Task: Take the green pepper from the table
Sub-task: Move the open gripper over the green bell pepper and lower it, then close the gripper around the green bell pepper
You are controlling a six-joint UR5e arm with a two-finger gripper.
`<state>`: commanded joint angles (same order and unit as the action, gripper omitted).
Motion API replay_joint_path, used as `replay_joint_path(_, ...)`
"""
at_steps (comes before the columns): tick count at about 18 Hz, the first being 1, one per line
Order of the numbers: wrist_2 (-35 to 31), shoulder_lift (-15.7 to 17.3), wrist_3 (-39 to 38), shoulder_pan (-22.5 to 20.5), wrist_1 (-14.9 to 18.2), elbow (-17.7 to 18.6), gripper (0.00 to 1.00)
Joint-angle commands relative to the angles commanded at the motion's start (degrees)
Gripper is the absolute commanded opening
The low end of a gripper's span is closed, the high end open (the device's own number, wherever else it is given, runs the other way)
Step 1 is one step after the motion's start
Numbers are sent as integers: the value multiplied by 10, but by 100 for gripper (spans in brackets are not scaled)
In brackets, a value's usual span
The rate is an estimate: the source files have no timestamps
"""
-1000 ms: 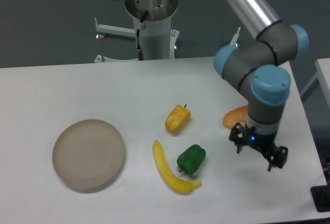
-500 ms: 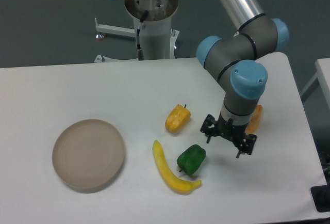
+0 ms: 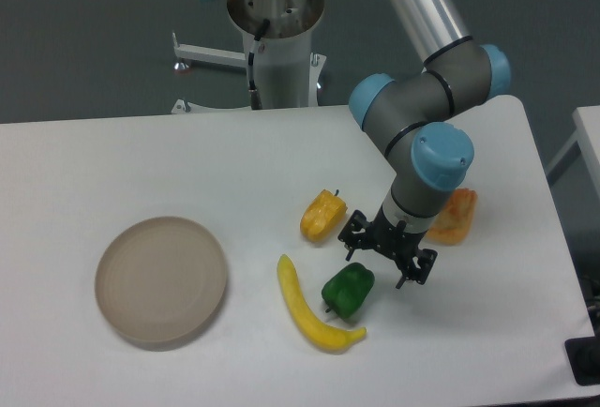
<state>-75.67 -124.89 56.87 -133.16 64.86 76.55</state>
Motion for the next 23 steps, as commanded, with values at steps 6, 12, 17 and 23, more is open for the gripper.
replay_joint_path(6, -1, -10, 2, 11, -3, -1, 100)
replay_joint_path(12, -1, -20, 4, 18, -14, -1, 100)
replay_joint_path(17, -2, -24, 8, 22, -27, -3, 76)
replay_joint_path(23, -4, -24, 11, 21, -29, -7, 47)
